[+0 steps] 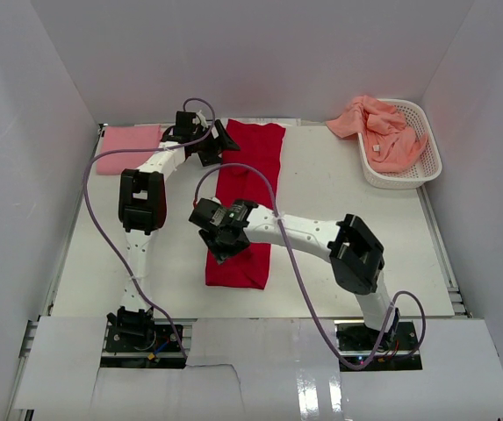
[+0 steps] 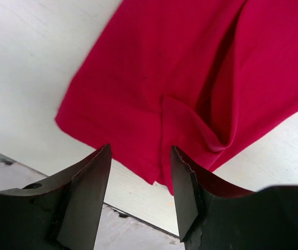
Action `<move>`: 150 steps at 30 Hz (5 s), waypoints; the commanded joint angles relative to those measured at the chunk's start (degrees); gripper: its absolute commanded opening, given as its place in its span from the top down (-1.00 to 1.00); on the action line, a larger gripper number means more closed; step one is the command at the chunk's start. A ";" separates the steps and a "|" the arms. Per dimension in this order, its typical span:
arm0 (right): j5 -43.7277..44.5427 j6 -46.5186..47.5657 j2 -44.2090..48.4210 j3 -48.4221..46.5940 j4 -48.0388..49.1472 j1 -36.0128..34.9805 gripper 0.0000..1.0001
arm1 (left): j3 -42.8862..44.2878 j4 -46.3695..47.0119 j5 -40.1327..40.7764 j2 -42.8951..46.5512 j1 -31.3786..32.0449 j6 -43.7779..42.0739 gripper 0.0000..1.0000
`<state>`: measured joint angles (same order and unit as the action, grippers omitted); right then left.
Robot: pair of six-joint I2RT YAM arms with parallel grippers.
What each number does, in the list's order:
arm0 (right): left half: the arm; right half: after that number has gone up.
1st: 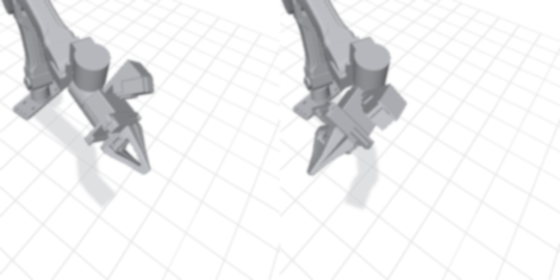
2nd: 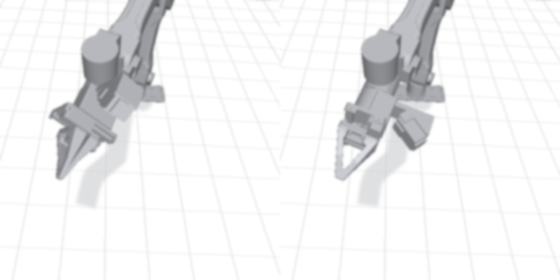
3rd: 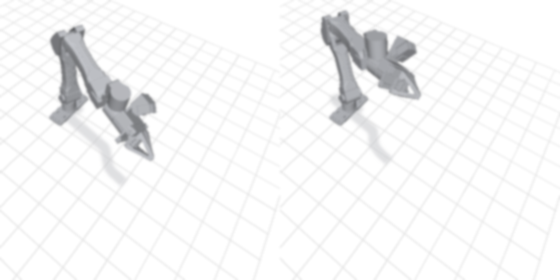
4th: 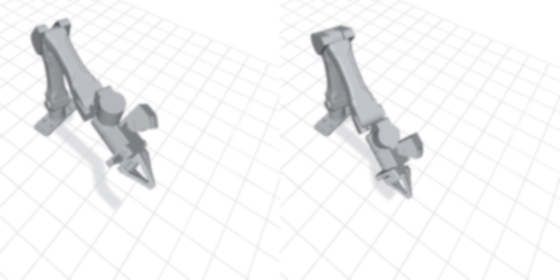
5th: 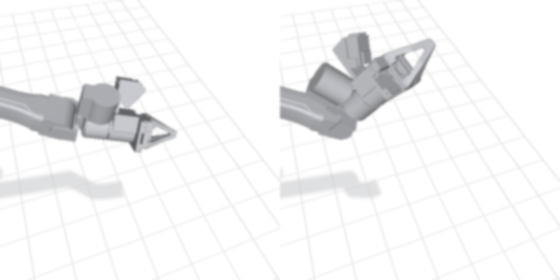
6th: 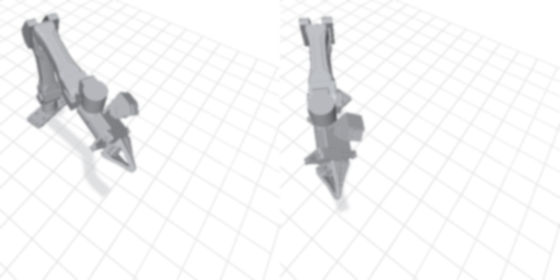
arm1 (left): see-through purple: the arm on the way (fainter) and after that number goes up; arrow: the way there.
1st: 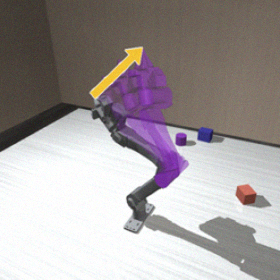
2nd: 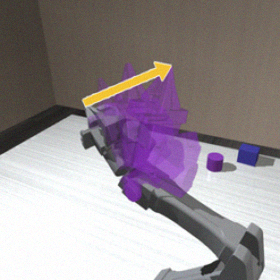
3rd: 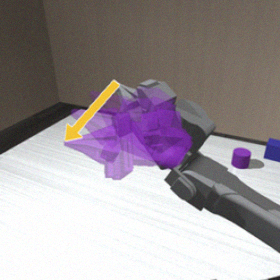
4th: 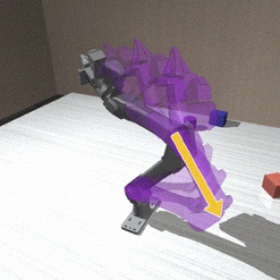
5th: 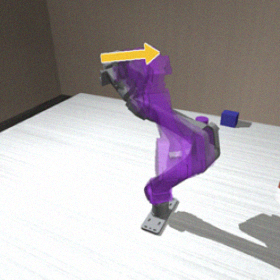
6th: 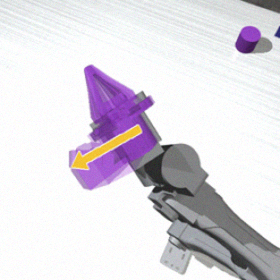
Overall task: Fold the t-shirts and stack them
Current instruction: Rotate the tshirt 90 degrees, then grab the bottom of the folded rectangular tshirt with both arms
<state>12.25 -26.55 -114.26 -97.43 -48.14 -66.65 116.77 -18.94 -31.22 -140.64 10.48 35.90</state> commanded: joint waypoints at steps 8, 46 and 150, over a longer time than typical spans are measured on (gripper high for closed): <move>4.89 3.69 -8.26 -12.17 -11.45 0.03 -0.11 | -0.67 0.83 -1.74 2.65 -0.55 -0.57 -0.96; -3.02 4.13 -11.51 -3.12 -1.87 3.55 0.07 | -0.84 1.01 -2.88 2.03 -0.99 0.05 -0.96; -30.53 -32.25 27.25 65.96 57.37 15.32 0.38 | -74.22 -19.12 -1.73 70.41 -2.22 -0.13 -0.96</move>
<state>-20.97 -58.46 -86.13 -30.22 9.21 -51.09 44.75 -38.20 -30.83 -72.03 8.58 34.89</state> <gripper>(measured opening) 0.333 0.979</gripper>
